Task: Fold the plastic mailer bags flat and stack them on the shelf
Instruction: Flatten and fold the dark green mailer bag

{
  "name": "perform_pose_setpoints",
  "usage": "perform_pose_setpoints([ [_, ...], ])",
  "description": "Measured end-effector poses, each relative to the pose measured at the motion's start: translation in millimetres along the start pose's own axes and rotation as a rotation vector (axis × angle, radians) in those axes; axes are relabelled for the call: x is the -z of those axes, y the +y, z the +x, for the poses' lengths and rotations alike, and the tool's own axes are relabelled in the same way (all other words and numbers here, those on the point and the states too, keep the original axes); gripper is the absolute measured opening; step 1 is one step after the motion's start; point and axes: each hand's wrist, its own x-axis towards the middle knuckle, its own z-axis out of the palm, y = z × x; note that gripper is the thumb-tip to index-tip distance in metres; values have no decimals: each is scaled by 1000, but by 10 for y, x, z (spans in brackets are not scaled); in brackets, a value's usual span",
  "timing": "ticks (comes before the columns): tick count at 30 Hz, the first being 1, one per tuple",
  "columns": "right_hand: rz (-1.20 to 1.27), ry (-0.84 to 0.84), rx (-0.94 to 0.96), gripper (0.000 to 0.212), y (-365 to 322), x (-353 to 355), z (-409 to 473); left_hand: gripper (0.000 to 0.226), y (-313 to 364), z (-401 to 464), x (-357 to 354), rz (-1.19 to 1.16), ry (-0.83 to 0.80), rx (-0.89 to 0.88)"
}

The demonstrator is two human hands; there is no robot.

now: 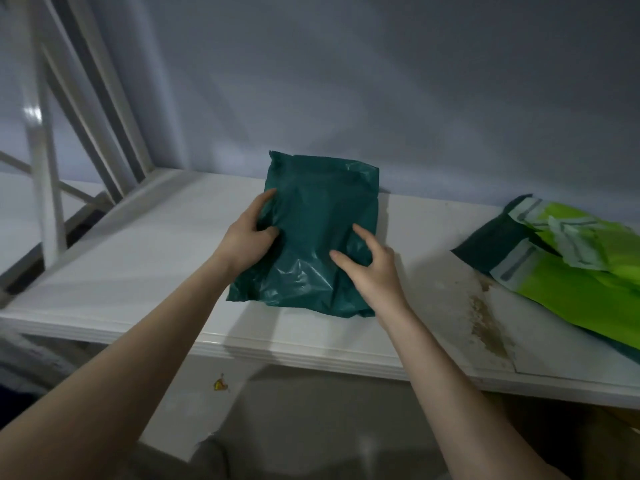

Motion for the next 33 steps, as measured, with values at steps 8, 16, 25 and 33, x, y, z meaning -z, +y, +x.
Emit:
perform_pose_setpoints([
  [8, -108, -89, 115, 58, -355, -897, 7, 53, -252, 42, 810, 187, 144, -18],
  [16, -194, -179, 166, 54, -643, -1718, 101, 58, -563, 105, 1508, 222, 265, -27],
  [25, -278, -233, 137, 53, -726, -2306, 113, 50, -905, 161, 1848, 207, 477, 51],
  [33, -912, -42, 359, 50, -747, -2437, 40, 42, -861, 137, 1619, 686, 464, -130],
])
